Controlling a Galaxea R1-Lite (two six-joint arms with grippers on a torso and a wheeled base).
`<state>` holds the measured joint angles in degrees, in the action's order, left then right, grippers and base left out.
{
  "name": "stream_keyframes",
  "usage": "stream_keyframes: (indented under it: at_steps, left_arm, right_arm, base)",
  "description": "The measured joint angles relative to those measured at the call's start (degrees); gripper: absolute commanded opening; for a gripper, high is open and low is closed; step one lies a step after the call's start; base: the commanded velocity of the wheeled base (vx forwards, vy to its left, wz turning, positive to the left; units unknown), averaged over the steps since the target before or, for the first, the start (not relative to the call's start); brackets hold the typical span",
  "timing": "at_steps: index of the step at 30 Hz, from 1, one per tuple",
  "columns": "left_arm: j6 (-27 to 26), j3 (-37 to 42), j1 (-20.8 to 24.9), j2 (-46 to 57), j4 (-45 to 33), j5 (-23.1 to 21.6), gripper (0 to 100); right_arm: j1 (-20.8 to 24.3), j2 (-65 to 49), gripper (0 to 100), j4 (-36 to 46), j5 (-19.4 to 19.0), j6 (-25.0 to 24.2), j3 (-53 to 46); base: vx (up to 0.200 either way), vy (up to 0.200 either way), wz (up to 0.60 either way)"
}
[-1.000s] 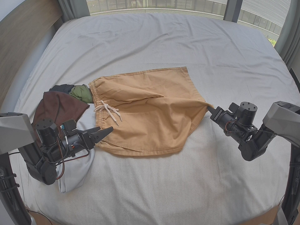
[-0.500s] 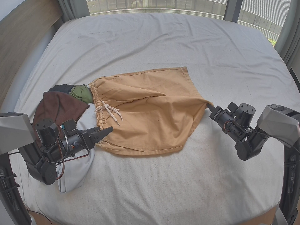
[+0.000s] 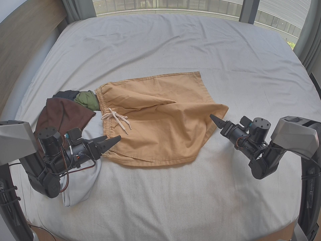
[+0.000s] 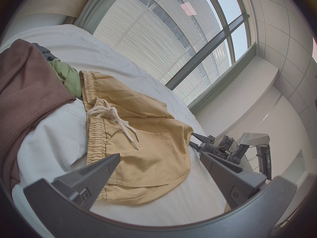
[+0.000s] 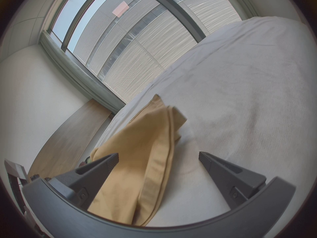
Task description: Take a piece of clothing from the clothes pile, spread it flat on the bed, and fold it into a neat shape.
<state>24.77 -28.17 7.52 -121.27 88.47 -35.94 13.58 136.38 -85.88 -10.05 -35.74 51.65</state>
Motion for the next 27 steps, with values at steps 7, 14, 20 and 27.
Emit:
stream_keyframes:
  at_steps: [7, 14, 20, 27]
  left_arm:
    - [0.0, 0.12, -0.02, 0.22, 0.02, 0.0, 100]
    - [0.0, 0.1, -0.06, 0.27, 0.07, 0.0, 100]
    - [0.0, 0.15, -0.06, 0.29, 0.07, -0.02, 100]
    - [-0.01, 0.15, -0.06, 0.27, 0.07, 0.0, 100]
  right_arm:
    - [1.66, 0.2, 100, -1.13, -2.0, -0.22, -3.12]
    - [2.88, 0.41, 0, -1.4, -2.0, -1.51, -3.78]
    - [3.56, 0.83, 0, -1.6, -2.1, -3.23, -3.8]
    - [3.83, 1.85, 0, -2.26, -2.22, -3.5, -3.73]
  base:
    - [0.0, 0.0, 0.0]
    - [0.0, 0.0, 0.0]
    - [0.0, 0.0, 0.0]
    - [0.0, 0.0, 0.0]
